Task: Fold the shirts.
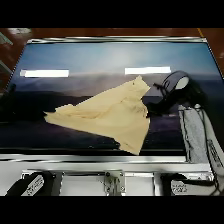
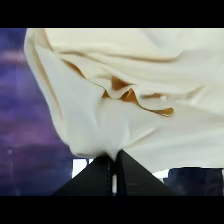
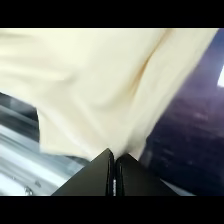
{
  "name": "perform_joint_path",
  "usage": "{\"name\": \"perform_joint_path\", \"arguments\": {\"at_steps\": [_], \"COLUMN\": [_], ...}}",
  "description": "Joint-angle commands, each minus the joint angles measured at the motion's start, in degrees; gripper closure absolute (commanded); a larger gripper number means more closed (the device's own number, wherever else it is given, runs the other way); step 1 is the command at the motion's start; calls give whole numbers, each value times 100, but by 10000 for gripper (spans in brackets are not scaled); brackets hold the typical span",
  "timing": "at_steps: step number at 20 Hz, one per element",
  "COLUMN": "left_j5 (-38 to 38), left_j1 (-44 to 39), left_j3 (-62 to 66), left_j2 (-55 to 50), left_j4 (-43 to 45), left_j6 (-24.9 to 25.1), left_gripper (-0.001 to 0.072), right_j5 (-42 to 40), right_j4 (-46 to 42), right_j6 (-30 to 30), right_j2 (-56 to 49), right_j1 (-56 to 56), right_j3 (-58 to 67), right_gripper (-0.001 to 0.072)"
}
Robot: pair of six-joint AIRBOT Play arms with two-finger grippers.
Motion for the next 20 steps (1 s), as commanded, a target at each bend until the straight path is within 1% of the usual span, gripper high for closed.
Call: {"name": "perform_joint_path", "arguments": {"at_steps": [1, 3, 4, 5, 6, 7, 8, 10, 13, 14, 16, 20], "left_j5": [210, 728, 988, 1150, 1152, 1054, 916, 597, -579, -955, -1423, -1939], "left_j1": [2, 2, 2, 4, 4, 4, 4, 4, 4, 4, 4, 4], "left_j3": [1797, 2953, 3421, 3812, 4162, 4435, 4634, 4920, 5106, 5106, 5104, 4992], "left_j2": [1034, 1626, 1858, 2050, 2205, 2339, 2435, 2551, 2566, 2566, 2568, 2553], "left_j4": [-24, -22, -20, -13, 0, 0, 4, 120, 472, 509, 509, 553], "left_j6": [-326, -352, -352, -457, -734, -933, -997, -997, -1193, -1189, -1187, -1185], "left_gripper": [672, 672, 672, 672, 672, 672, 672, 672, 672, 672, 672, 672], "right_j5": [-365, -1259, -1779, -2179, -2452, -2503, -2406, -2170, -1628, -1399, -863, 48], "right_j4": [-13, -162, -372, -538, -765, -1021, -1303, -1759, -2232, -2304, -2363, -2358], "right_j6": [-168, -166, -63, 85, 256, 352, 461, 494, 507, 540, 538, 538], "right_j2": [1657, 2618, 3062, 3412, 3735, 3963, 4164, 4522, 4937, 5018, 5112, 4999], "right_j1": [-105, -149, -149, -149, -149, -149, -149, -149, -149, -149, -149, -149], "right_j3": [1187, 2079, 2448, 2721, 2942, 3123, 3285, 3377, 3377, 3377, 3377, 3375], "right_gripper": [649, 649, 649, 649, 649, 649, 649, 649, 649, 649, 649, 649]}}
